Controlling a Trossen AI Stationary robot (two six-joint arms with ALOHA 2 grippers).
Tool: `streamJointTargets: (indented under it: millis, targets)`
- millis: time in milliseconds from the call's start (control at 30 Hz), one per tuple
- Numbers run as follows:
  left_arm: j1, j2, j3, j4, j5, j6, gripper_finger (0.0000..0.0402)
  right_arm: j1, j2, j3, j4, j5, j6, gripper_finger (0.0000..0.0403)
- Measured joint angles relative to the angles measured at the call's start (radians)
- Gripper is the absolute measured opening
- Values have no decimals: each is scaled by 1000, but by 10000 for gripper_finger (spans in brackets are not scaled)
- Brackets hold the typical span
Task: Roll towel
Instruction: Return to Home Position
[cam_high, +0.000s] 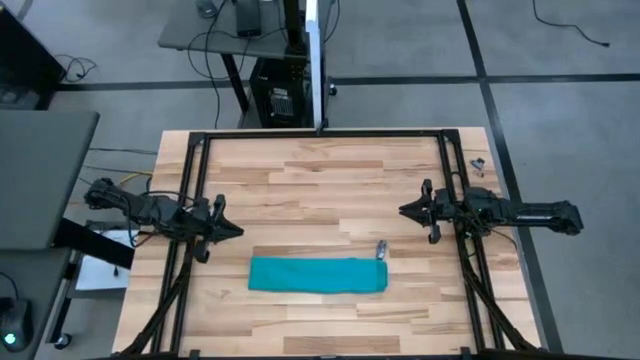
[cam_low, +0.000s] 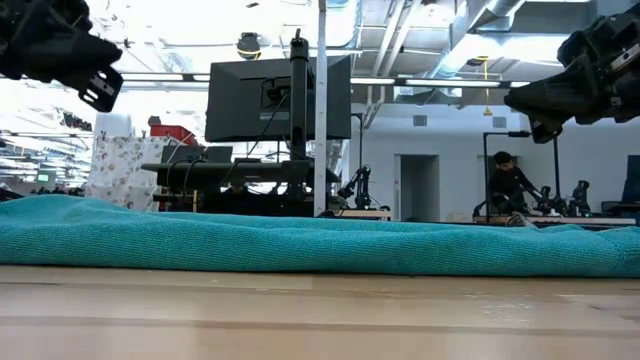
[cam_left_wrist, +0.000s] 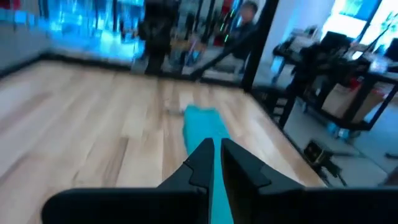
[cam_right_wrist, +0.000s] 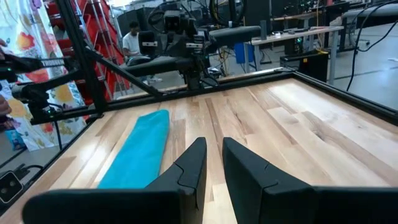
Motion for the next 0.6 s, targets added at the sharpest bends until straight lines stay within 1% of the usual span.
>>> streamJointTargets:
  millis: [100, 167, 200, 300, 433, 467, 533, 567, 600]
  targets:
    - [1, 4, -46, 121, 2, 76, 12, 0, 0, 0, 0, 1, 1, 47]
    - [7, 1, -78, 196, -16, 117, 12, 0, -1, 0, -2, 1, 2, 47]
    - [11, 1, -97, 203, -42, 126, 12, 0, -1, 0, -1, 1, 2, 47]
    - [24, 4, -98, 201, -130, 143, 12, 0, -1, 0, -3, 0, 2, 47]
    - [32, 6, -100, 200, -168, 265, 12, 0, -1, 0, 2, 0, 2, 47]
    - [32, 5, -100, 202, -179, 226, 12, 0, -1, 0, 2, 1, 2, 47]
    - [33, 5, -100, 201, -188, 12, 12, 0, -1, 0, 2, 1, 2, 47]
    - [35, 7, -101, 201, -178, -44, 12, 0, -1, 0, 2, 1, 2, 47]
    - [37, 7, -101, 198, -128, -60, 12, 0, -1, 0, 2, 1, 2, 47]
